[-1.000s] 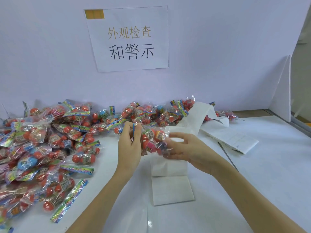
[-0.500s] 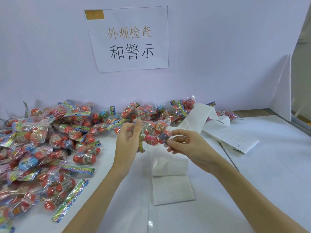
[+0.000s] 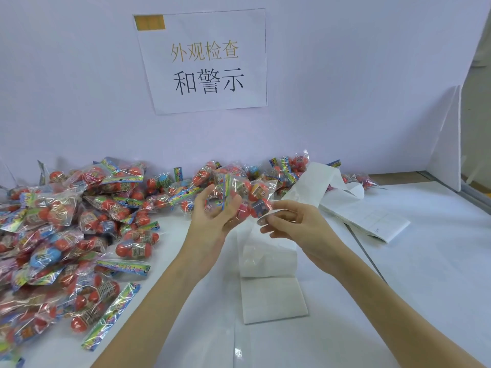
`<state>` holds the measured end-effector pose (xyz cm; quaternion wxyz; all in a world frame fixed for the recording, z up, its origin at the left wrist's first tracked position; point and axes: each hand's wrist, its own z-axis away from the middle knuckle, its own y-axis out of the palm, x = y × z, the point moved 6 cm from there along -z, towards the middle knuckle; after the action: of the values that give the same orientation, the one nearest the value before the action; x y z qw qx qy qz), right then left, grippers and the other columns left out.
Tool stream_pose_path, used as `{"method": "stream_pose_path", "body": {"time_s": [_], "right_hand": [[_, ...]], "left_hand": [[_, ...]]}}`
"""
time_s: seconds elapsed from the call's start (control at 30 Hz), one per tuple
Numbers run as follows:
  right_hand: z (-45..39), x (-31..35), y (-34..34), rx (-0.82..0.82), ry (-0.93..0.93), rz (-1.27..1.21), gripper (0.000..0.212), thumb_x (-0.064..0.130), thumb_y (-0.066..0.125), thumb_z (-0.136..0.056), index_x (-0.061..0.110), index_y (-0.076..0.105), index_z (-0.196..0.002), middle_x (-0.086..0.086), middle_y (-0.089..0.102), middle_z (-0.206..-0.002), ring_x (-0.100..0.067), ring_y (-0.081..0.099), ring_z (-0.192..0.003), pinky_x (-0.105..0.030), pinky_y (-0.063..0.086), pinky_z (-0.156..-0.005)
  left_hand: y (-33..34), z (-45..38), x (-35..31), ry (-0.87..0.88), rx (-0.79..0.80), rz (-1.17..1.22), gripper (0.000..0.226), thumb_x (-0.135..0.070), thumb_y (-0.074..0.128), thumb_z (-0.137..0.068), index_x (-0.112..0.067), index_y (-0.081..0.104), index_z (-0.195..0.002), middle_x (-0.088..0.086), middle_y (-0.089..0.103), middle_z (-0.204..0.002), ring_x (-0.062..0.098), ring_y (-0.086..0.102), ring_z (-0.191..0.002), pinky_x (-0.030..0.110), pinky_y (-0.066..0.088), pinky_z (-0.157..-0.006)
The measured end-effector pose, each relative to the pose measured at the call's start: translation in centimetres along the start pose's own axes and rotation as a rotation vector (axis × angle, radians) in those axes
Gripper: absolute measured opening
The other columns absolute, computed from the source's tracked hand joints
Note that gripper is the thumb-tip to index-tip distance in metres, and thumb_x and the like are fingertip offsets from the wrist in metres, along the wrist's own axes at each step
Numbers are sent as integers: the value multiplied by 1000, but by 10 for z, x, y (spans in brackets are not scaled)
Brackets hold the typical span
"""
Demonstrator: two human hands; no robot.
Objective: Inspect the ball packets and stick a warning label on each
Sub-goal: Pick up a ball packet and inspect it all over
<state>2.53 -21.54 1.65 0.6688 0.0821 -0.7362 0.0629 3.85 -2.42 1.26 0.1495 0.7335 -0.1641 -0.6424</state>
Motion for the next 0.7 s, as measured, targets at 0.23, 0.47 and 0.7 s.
{"method": "stream_pose_path", "body": {"time_s": [0.23, 0.47, 0.7], "right_hand": [[-1, -4, 2, 66, 27, 132, 22, -1, 58, -103, 11, 72, -116, -11, 80, -93, -20, 77, -81, -23, 57, -70], [0, -2, 7, 152, 37, 71, 27, 16, 66, -102, 13, 66, -129, -8, 80, -107, -26, 76, -103, -30, 61, -88], [6, -15, 5, 362, 81, 715, 64, 37, 91, -79, 31, 56, -133, 13, 68, -122, 3, 62, -115, -23, 50, -104]], "left_hand": [[-10, 1, -10, 116, -3, -482, 76, -54, 86, -76, -57, 45, -139, -17, 71, -111, 8, 73, -91, 18, 57, -79], [-13, -2, 7, -38, -24, -319, 88, -27, 98, -64, -32, 51, -138, 2, 79, -111, 23, 76, -101, 36, 59, -89], [-26, -4, -18, 192, -121, -522, 54, -9, 83, -86, -61, 71, -99, -34, 72, -94, -14, 67, -87, 9, 53, -71]]}}
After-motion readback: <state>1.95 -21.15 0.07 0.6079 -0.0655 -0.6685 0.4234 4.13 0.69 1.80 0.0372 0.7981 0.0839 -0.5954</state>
